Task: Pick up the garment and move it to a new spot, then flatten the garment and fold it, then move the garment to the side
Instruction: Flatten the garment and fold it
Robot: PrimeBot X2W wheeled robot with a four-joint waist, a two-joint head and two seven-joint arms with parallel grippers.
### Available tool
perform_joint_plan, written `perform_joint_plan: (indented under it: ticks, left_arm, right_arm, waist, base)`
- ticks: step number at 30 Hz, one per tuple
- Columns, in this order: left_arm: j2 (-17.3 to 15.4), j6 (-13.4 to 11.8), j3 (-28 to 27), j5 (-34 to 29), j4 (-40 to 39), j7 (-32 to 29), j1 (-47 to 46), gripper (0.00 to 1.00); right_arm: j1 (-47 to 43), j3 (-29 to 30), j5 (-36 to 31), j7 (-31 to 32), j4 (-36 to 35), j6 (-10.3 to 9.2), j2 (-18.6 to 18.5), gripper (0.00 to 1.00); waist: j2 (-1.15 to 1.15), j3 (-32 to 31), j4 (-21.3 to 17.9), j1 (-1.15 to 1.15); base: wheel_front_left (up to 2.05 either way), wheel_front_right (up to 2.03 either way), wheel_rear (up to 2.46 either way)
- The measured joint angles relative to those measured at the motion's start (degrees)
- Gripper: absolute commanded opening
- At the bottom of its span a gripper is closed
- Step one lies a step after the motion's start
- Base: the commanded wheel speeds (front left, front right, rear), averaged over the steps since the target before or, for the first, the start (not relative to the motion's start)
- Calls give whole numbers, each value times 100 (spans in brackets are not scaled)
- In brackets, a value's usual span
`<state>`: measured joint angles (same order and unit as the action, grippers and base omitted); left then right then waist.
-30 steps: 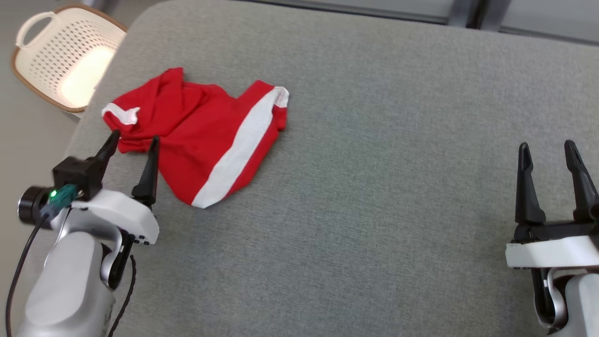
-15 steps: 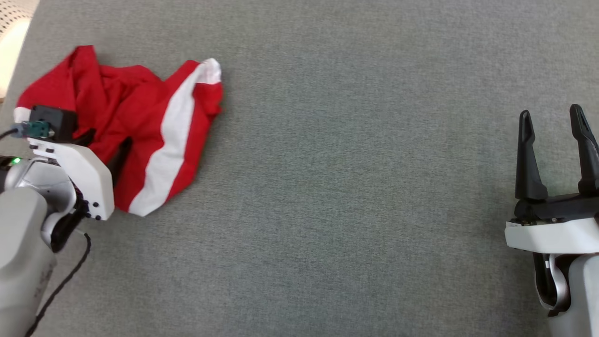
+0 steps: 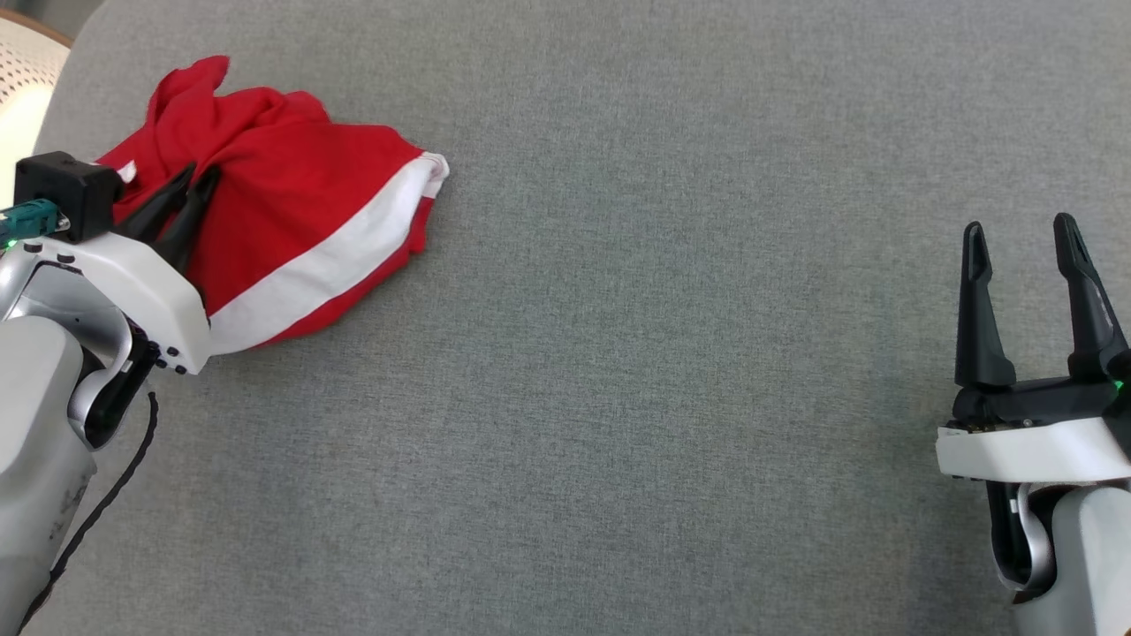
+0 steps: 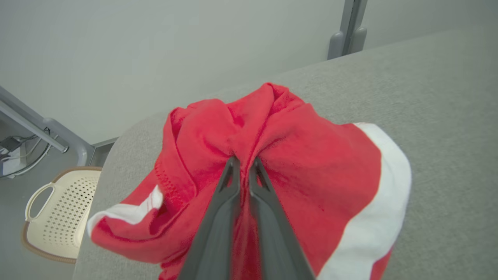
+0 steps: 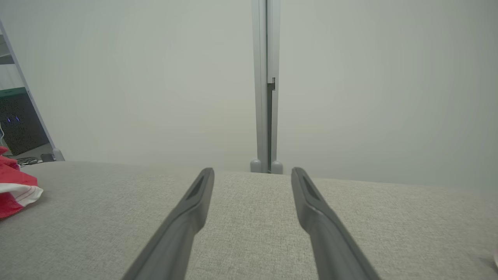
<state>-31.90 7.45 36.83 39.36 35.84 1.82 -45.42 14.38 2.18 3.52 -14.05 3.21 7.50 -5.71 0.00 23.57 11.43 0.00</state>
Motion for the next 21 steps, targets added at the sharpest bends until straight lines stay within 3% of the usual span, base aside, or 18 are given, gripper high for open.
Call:
perform_joint_plan:
  ticks: [7,13,16,21]
  left_arm:
    - [-248,1,323,-54,-1024,292,-59,0]
    - [-408,-2,510,-44,-2128,-71,-57,0]
    - [-388,-18,691,-64,-2631,-372,-52,0]
    - [-18,-172,1000,-116,-3150,-897,-102,0]
  right_arm:
    - [-8,-45,105,-65,247,0,130,100]
    - [-53,20,200,-85,352,0,207,100]
    - [-64,45,245,-87,321,0,231,100]
    - [-46,33,250,-91,199,0,260,100]
  waist:
    - [0,-483,-48,0]
    - [0,-776,-246,0]
    - [0,-849,-403,0]
    - [0,-851,-782,0]
  base:
    - [0,0,0]
    - [0,0,0]
    - [0,0,0]
    - [0,0,0]
